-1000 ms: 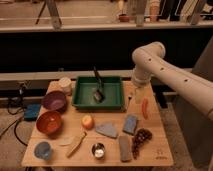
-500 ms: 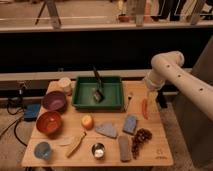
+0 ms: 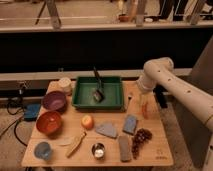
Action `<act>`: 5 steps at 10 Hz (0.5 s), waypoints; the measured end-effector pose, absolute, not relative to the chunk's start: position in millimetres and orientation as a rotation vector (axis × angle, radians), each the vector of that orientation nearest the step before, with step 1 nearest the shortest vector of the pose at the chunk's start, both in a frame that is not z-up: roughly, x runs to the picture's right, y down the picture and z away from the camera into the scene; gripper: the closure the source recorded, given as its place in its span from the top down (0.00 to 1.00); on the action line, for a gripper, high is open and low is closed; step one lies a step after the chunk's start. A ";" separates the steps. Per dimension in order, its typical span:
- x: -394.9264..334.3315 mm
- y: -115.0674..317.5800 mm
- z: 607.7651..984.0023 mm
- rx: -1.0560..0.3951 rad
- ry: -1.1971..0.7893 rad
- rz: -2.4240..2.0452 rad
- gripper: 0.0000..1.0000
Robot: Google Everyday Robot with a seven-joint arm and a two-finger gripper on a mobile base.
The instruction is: Place fork in paper cup
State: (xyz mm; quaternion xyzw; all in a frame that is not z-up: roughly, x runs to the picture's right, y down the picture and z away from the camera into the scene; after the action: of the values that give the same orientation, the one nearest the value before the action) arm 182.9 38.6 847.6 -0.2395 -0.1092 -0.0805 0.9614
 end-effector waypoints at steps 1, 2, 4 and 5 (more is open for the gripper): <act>170.5 40.5 856.2 -0.492 -0.231 -0.178 0.80; 157.0 44.5 867.0 -0.500 -0.242 -0.194 0.80; 143.6 48.3 884.1 -0.519 -0.255 -0.203 0.80; 143.9 48.4 890.6 -0.527 -0.259 -0.196 0.80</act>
State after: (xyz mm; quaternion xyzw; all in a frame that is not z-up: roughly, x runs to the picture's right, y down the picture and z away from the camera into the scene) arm 143.9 48.4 890.6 -0.2595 -0.1274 -0.0963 0.9525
